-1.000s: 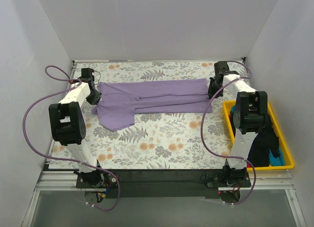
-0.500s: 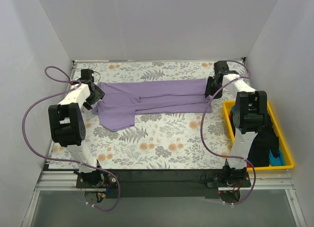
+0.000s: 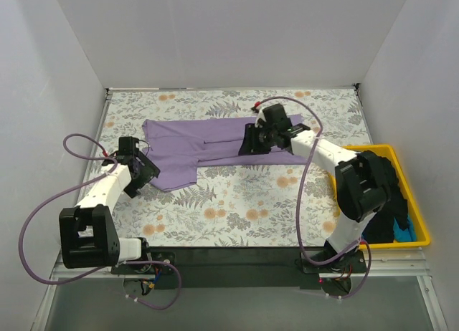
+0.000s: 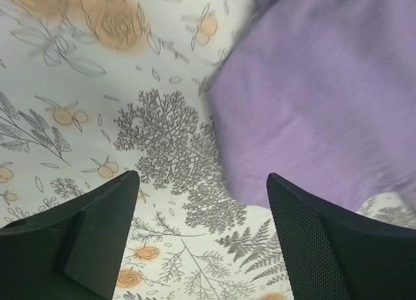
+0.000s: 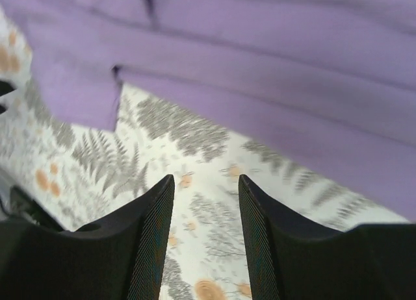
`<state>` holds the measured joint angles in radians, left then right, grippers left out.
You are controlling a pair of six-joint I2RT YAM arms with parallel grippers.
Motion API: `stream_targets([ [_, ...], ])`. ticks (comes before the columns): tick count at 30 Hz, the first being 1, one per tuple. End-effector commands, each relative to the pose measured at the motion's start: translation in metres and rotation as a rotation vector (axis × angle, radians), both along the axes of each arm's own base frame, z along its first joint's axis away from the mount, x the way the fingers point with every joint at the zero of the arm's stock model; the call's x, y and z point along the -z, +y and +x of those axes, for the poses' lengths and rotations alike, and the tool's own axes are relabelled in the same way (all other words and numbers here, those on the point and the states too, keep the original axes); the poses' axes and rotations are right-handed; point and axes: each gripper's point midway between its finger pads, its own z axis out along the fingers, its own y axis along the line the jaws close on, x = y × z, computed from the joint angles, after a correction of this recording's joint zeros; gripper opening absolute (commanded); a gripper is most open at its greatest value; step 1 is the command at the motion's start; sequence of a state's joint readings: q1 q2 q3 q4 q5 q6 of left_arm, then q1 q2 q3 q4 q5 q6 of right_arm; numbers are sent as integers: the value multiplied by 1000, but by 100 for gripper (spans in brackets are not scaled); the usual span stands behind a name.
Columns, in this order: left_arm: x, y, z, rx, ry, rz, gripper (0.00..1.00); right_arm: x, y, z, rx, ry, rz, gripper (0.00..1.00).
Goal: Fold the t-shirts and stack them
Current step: Fold the tshirt
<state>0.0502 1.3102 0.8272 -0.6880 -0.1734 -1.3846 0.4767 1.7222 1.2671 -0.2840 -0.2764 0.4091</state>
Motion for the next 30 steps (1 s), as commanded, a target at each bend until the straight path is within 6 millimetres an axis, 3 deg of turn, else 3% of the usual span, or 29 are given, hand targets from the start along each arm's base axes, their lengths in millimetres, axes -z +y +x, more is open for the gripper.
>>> stream_targets([
  [1, 13, -19, -13, 21, 14, -83, 79, 2, 60, -18, -110, 14, 151, 51],
  [4, 22, -22, -13, 17, 16, -95, 79, 11, 107, -42, -191, 38, 191, 50],
  [6, 24, -23, -9, 17, 5, -97, 78, 13, 125, -46, -200, 44, 201, 50],
  [11, 34, -28, -5, 27, 20, -113, 69, 45, 165, -64, -221, 99, 198, 50],
  [12, 36, -30, -3, 30, 23, -116, 68, 55, 168, -66, -212, 123, 189, 49],
  [17, 42, -40, 0, 61, 27, -119, 57, 69, 185, -74, -213, 136, 179, 49],
  [25, 49, -48, 1, 82, 42, -121, 17, 95, 190, -76, -123, 226, 146, 49],
  [30, 45, -51, 4, 95, 28, -122, 7, 103, 198, -77, -99, 276, 141, 49],
])
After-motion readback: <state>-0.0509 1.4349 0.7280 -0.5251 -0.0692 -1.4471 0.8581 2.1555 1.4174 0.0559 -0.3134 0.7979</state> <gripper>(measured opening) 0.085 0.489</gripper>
